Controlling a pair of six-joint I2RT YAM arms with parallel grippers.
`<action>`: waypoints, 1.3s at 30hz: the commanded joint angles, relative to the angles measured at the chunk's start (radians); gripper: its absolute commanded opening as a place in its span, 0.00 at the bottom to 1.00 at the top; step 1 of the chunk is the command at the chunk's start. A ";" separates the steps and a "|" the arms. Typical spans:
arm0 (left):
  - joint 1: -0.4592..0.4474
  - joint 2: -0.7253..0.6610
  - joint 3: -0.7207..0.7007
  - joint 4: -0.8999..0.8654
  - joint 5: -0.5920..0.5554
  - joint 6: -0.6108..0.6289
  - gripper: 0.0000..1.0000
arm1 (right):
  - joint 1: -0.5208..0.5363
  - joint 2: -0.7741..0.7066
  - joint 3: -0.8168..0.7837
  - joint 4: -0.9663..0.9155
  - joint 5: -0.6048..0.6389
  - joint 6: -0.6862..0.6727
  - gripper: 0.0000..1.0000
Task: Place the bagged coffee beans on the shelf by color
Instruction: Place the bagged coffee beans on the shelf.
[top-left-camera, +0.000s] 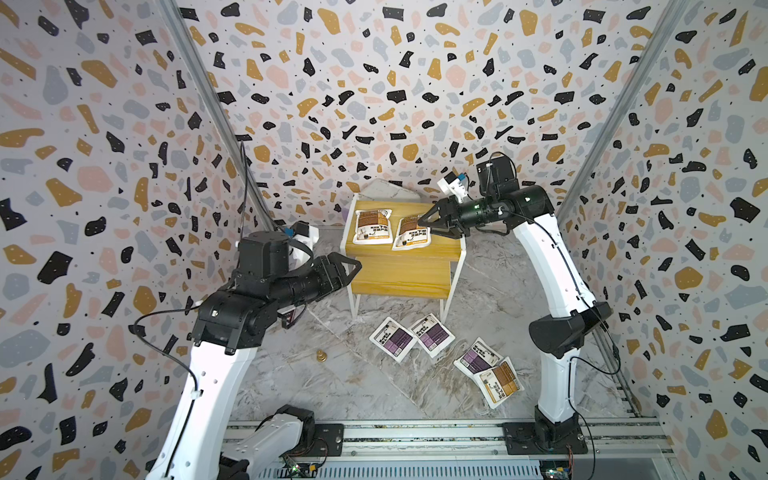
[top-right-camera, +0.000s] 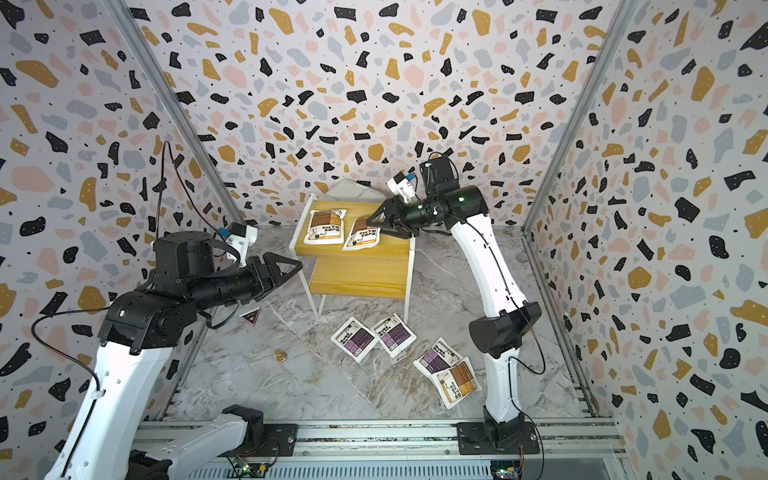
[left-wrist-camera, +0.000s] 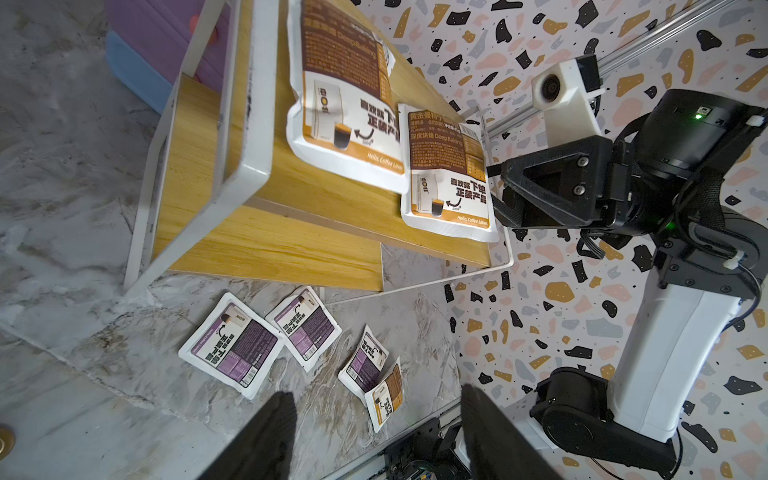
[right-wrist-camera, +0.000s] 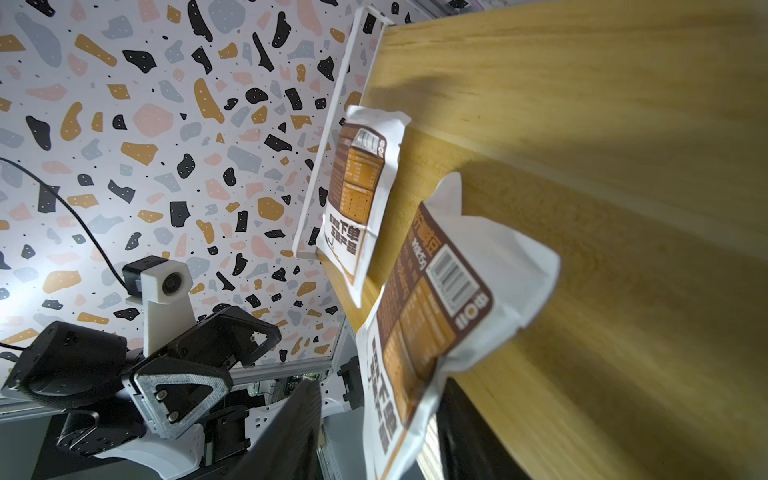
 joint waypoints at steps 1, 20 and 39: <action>0.007 -0.027 -0.013 0.014 0.009 0.007 0.67 | -0.003 0.007 0.033 0.099 -0.010 0.054 0.51; 0.025 -0.046 -0.039 0.009 0.028 -0.001 0.67 | -0.010 -0.044 0.036 0.041 0.107 -0.039 0.57; 0.024 -0.087 -0.267 0.268 0.236 -0.157 0.69 | 0.087 -0.274 -0.195 -0.152 0.157 -0.198 0.56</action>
